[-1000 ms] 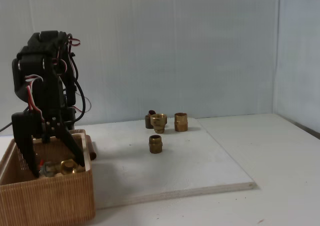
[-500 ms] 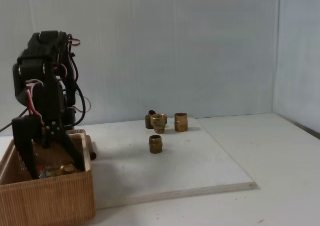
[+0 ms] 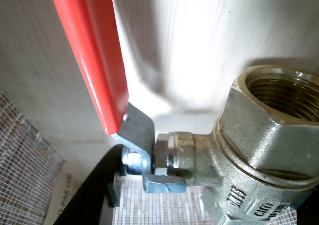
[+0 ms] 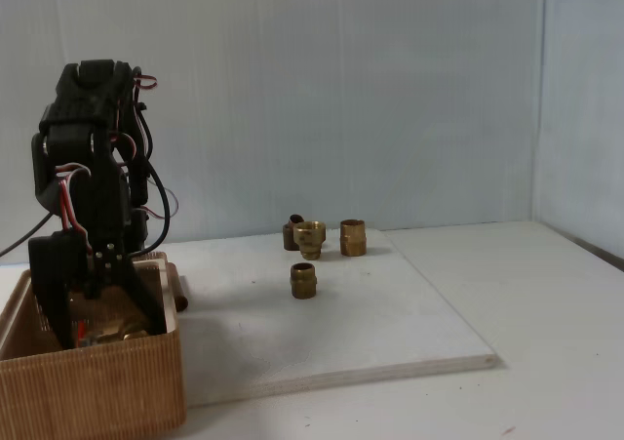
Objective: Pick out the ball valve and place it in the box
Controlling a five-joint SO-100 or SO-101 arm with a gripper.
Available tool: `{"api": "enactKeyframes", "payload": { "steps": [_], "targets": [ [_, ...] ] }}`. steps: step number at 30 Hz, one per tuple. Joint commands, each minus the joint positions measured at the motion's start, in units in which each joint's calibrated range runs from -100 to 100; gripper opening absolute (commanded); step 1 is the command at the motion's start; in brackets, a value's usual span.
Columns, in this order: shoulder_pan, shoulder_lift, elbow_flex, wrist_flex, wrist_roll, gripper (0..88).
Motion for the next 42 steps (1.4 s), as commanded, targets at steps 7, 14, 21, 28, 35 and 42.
{"api": "enactKeyframes", "payload": {
  "steps": [7, 14, 21, 28, 35, 42],
  "targets": [
    [-0.11, -2.05, -0.53, -1.10, 0.03, 8.7],
    [0.92, -2.05, 1.10, -2.30, 1.22, 15.1],
    [1.29, -2.05, 1.19, -2.30, 1.53, 35.5],
    [1.29, -2.05, 1.10, -2.30, 1.74, 34.7],
    [1.22, -2.98, 0.19, -1.87, 1.53, 34.7],
    [1.14, -3.07, -0.35, -1.53, 1.53, 34.9]
  ]
}}
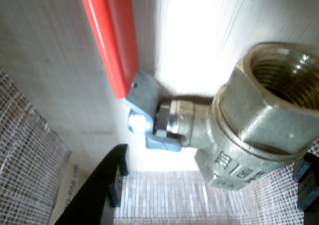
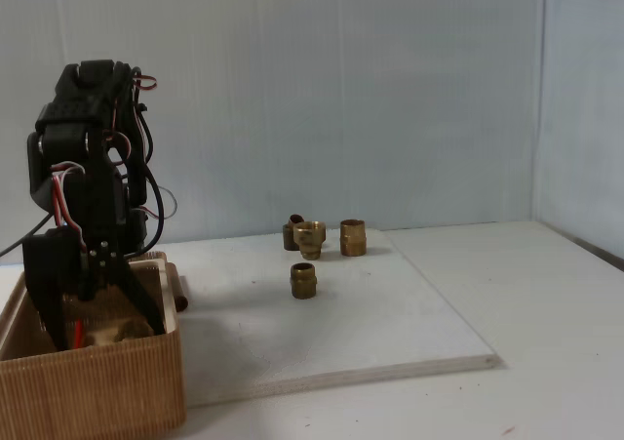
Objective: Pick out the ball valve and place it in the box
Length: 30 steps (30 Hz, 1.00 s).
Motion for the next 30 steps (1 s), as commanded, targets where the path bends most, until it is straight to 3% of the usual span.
{"api": "enactKeyframes", "payload": {
  "steps": [1, 11, 22, 30],
  "targets": [
    [-0.12, -1.71, -2.61, 0.88, 0.08, 34.9],
    [-0.12, -1.63, -20.03, 21.29, 0.08, 34.7],
    [-1.08, -1.63, -38.71, 34.72, 0.40, 35.0],
    [-9.49, -1.71, -48.91, 43.67, -0.02, 34.7]
  ]
}}
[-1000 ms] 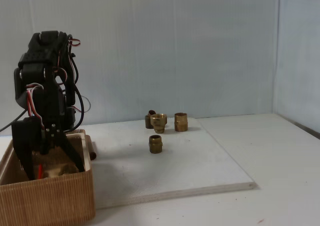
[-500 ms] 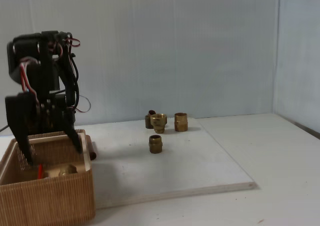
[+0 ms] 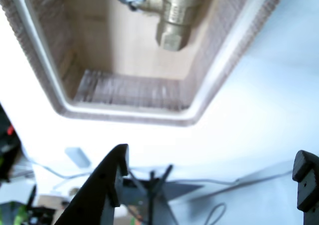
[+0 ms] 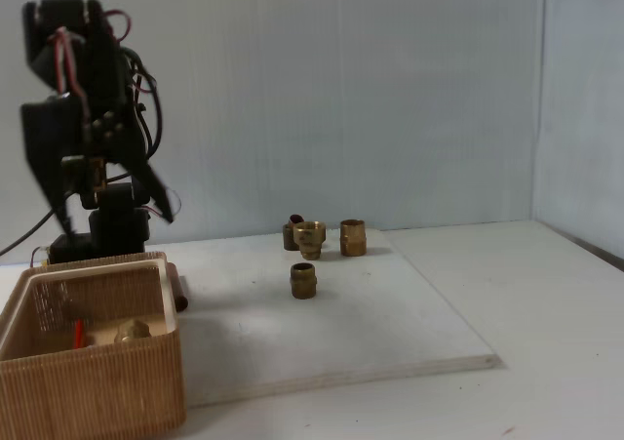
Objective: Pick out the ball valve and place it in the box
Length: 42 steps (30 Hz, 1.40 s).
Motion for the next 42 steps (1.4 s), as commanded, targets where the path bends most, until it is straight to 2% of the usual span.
{"api": "enactKeyframes", "payload": {
  "steps": [1, 4, 13, 25, 30, 35, 38, 42],
  "targets": [
    [-4.74, -1.71, -5.33, 3.43, -0.38, 34.7],
    [-11.31, -1.71, -7.59, 4.29, -5.25, 34.7],
    [-36.26, -1.71, -9.57, -2.85, -30.51, 34.7],
    [-64.67, -1.63, -8.40, -3.46, -58.35, 34.7],
    [-73.89, -1.71, -5.87, -2.94, -63.63, 34.7],
    [-77.21, -1.71, -0.55, -4.06, -66.89, 34.7],
    [-77.21, -2.56, 6.31, -8.19, -67.46, 34.7],
    [-77.21, -9.43, 21.29, -19.04, -67.25, 34.7]
  ]
}}
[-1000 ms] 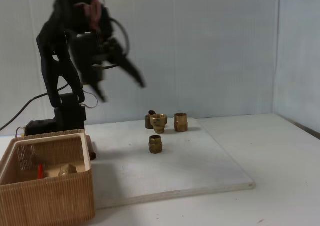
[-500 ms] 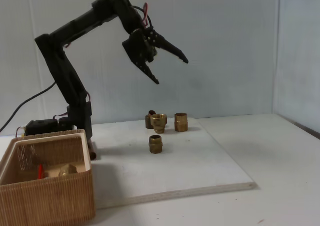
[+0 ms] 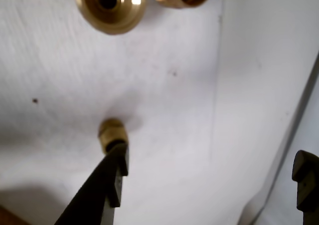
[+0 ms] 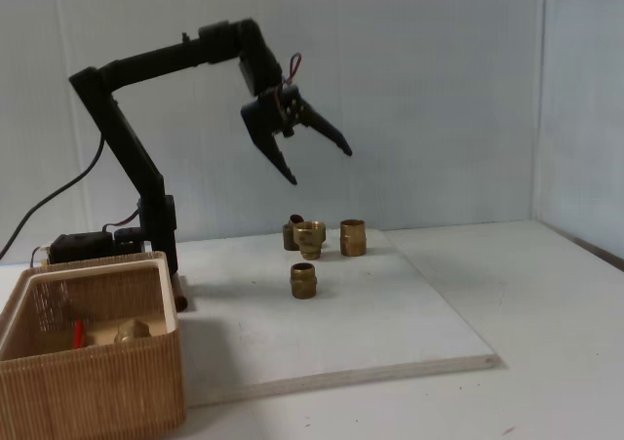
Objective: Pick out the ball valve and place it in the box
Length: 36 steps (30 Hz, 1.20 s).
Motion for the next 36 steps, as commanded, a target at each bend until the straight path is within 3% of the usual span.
{"api": "enactKeyframes", "payload": {
  "steps": [1, 6, 18, 30, 36],
  "targets": [
    [-0.07, -7.91, 11.47, -9.50, -0.04, 34.7],
    [-0.07, -21.13, 25.73, -16.04, 0.12, 34.7],
    [1.03, -48.86, 50.18, -16.39, 0.38, 34.7],
    [8.26, -73.53, 73.83, -21.21, 6.90, 34.7],
    [8.71, -73.19, 77.35, -20.26, 7.99, 34.7]
  ]
}}
